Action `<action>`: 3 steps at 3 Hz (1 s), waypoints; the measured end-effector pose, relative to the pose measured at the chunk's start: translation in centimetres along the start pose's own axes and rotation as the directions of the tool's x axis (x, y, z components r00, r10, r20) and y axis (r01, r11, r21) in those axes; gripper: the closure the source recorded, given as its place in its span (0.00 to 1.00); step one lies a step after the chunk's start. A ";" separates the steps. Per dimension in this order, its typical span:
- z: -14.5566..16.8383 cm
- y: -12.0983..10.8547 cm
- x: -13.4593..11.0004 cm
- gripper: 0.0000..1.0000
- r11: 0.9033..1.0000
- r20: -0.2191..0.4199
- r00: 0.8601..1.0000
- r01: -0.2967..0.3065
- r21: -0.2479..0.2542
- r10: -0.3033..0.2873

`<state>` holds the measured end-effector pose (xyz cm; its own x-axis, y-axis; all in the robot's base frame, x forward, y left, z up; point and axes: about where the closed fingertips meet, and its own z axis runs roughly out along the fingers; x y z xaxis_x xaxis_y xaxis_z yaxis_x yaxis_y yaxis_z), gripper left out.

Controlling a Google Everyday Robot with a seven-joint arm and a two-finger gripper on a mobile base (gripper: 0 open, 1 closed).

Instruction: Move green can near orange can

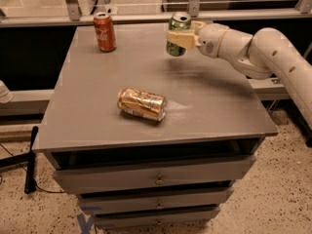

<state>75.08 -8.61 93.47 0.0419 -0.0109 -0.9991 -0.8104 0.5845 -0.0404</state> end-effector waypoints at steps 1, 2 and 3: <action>-3.0 3.4 -1.0 1.00 0.996 0.036 0.999 0.021 -0.091 -0.018; -6.2 7.1 -1.1 1.00 0.979 0.052 0.998 0.046 -0.200 -0.036; -8.6 10.5 -0.5 1.00 0.945 0.070 0.996 0.077 -0.318 -0.057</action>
Offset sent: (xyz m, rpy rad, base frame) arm -0.1561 -0.0224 0.0025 -0.0050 -0.0846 0.3399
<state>61.50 -9.43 93.42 0.1293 0.0128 -0.9915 -0.9486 0.2930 -0.1199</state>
